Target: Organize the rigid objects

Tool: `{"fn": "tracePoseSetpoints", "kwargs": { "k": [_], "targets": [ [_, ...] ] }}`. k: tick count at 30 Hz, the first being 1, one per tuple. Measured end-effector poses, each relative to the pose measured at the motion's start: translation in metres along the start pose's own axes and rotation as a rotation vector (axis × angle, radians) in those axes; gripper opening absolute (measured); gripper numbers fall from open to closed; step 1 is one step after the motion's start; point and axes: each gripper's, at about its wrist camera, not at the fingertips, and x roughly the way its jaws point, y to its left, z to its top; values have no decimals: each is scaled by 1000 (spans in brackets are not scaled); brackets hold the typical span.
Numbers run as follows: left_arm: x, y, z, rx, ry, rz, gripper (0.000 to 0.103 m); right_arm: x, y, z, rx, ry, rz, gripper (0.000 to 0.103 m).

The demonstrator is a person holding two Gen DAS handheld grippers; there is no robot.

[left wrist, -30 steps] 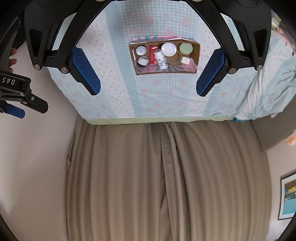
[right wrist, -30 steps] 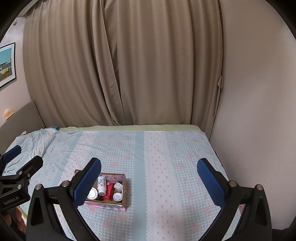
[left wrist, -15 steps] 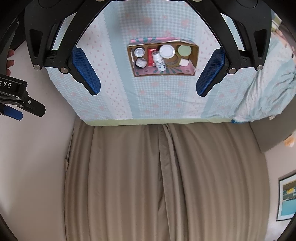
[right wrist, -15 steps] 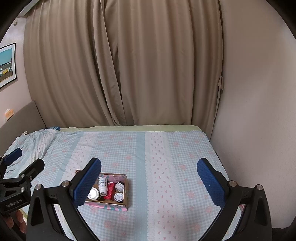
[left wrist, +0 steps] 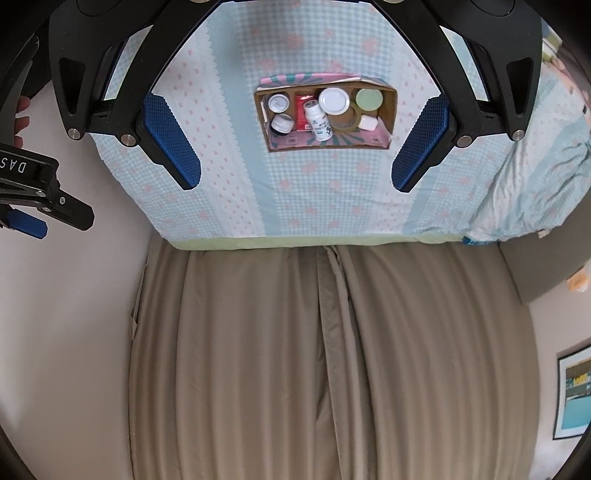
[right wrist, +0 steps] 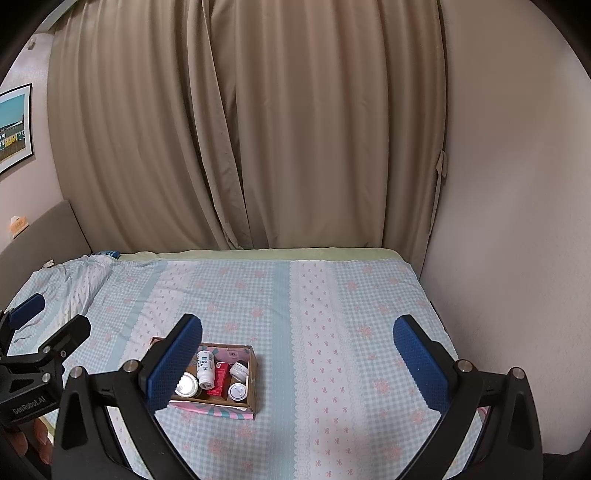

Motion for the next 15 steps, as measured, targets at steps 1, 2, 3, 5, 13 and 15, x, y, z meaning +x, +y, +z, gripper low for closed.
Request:
{"fn": "tracePoseSetpoints", "kwargs": {
  "k": [1,2,3,5,13,15],
  "targets": [
    [0,0,0,2,-1,2,103,0,1,0,1,0,0,103],
    [1,0,0,3,-1,1,103,0,0,0,0,0,1,103],
    [2,0,0,3,0,2,103,0,0,0,-2,-1,1,103],
    [2,0,0,2,1,1,103,0,0,0,-2,0,1,103],
    [4,-1,2,14,-9,3,103,2,2,1,3,7,3,103],
    [4,-2,2,22,-16,14,103,1,2,2,3,7,1,103]
  ]
}}
